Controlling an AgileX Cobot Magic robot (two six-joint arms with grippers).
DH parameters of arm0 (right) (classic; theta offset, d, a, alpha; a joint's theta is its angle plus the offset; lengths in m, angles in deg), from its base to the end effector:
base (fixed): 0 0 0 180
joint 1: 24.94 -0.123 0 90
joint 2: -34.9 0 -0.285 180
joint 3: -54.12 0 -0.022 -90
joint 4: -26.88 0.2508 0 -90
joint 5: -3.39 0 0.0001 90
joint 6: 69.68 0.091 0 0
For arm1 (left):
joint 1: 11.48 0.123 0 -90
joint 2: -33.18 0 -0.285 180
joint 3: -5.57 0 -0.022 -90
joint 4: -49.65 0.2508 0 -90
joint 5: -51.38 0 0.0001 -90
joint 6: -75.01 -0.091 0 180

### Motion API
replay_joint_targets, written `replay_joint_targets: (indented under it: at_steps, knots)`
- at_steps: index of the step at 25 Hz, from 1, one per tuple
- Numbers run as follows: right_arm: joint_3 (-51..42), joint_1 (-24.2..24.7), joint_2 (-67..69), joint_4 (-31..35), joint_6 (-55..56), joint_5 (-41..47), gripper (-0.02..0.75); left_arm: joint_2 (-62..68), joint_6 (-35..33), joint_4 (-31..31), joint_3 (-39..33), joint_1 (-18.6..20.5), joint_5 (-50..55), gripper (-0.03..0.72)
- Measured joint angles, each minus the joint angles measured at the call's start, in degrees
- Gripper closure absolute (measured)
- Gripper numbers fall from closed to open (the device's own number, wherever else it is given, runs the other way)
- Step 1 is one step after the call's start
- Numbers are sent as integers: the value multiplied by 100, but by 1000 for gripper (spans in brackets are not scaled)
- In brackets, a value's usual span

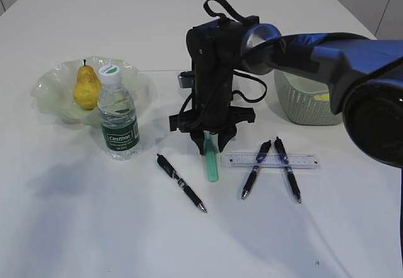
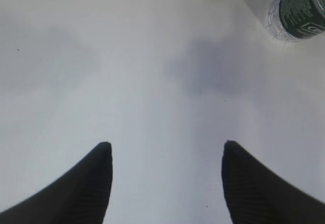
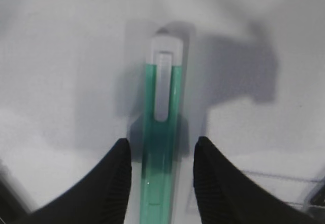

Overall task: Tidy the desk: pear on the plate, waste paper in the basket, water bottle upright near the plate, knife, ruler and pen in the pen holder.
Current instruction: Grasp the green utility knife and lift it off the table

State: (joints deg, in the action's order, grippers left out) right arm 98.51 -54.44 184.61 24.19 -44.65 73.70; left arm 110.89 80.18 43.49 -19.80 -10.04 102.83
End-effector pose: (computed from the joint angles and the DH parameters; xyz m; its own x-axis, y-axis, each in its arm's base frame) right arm 0.4377 0.2430 0.1310 -0.9919 -0.0921 -0.0879 -0.0916 0.9958 -0.0089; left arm 0.2279 -0.0019 0.2843 -0.8919 -0.1787 -0.4154 -0.1302 0.9812 -0.1425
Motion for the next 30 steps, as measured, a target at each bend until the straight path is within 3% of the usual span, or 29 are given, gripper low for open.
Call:
replay_joint_targets:
  at_steps: [9,16,30]
  knots:
    - [12,0,56,10,9,-5,435,0,0,0,0,0,0,214]
    - [12,0,56,10,9,-5,584,0,0,0,0,0,-10,214]
    - [25,0,56,-1,-47,-14,627,0,0,0,0,0,-10,214]
